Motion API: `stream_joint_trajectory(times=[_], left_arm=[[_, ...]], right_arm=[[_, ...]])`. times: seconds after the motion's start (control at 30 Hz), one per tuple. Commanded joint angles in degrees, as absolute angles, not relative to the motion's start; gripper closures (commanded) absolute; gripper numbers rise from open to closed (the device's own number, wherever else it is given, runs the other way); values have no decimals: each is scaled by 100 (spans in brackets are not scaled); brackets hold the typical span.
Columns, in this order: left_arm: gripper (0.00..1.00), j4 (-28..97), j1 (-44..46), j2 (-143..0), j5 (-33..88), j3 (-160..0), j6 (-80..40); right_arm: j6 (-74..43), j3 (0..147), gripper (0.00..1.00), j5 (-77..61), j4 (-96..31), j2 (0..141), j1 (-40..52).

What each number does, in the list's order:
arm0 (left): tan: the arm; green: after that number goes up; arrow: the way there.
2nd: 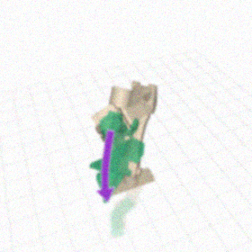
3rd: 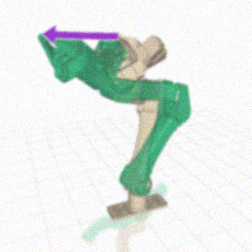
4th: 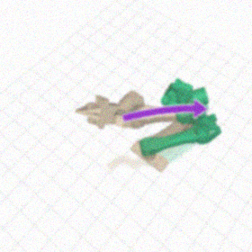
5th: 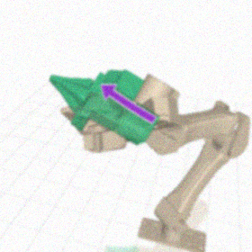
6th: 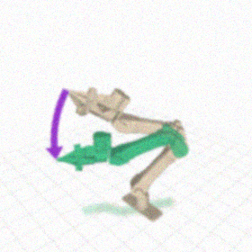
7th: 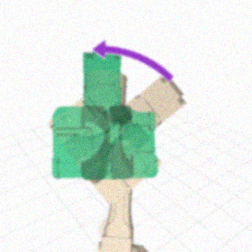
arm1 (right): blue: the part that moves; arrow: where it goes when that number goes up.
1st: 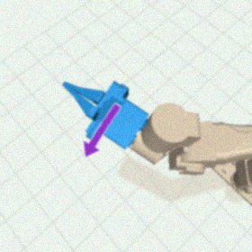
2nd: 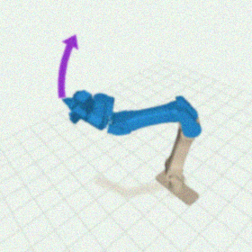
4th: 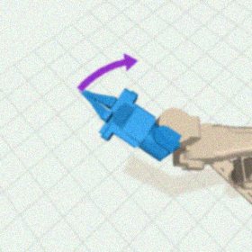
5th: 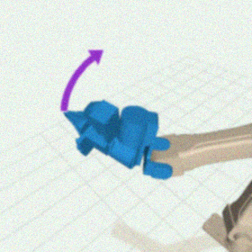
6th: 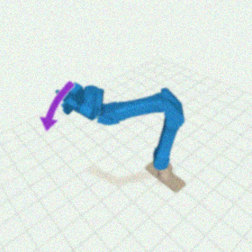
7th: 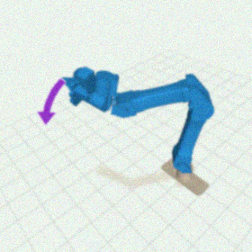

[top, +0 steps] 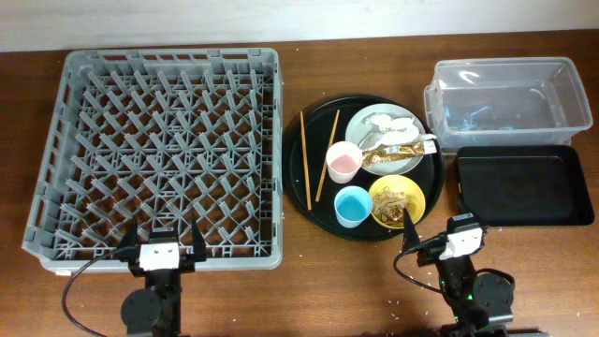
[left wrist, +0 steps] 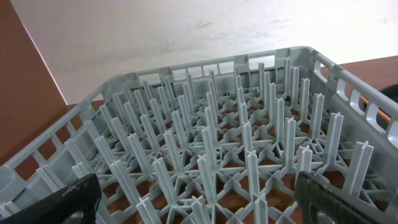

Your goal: Sort waste into correct bins and load items into the dishwasher rack

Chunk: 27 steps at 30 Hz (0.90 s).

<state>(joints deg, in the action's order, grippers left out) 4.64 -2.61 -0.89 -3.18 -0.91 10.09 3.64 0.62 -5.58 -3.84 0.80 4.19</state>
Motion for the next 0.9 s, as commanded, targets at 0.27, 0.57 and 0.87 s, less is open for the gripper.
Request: stream_joint_trajectory(times=[0.27, 0.57, 0.87], left_arm=[[1, 456, -290, -30, -235, -54, 1081], [1, 456, -290, -30, -235, -54, 1081], [1, 456, -290, -30, -235, -54, 1081]], right_arm=[[340, 32, 2, -554, -325, 36, 449], [340, 32, 2, -578, -213, 36, 449], [340, 1026, 2, -893, -388, 40, 449]])
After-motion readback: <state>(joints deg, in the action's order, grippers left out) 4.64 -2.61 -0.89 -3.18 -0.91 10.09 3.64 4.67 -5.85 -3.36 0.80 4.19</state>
